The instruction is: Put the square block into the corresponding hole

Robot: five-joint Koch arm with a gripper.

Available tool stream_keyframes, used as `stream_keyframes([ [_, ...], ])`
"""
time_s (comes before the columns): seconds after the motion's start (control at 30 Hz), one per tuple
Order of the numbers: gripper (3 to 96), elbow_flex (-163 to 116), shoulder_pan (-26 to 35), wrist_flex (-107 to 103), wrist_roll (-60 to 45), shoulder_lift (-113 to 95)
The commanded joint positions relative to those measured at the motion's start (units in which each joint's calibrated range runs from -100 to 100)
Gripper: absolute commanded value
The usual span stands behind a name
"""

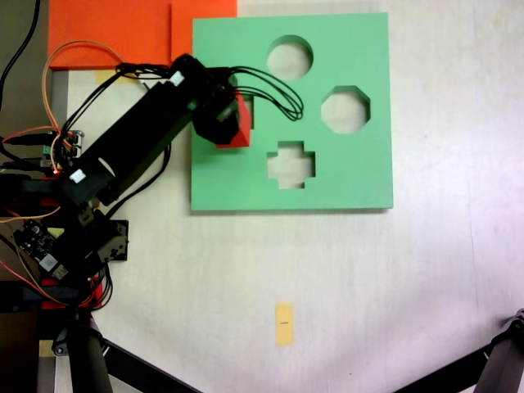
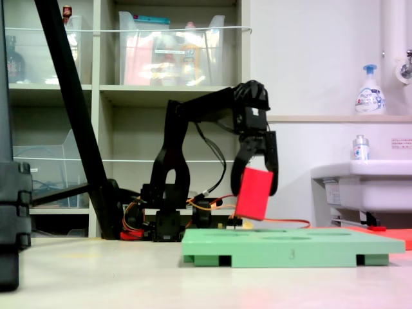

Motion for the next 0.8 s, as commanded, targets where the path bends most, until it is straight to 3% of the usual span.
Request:
stream_keyframes([
  [0.03, 21.7, 5.23, 0.98, -2.45, 1.56, 1.86],
  [0.8, 22.3, 13.81, 2.54, -2.45, 3.03, 16.24],
])
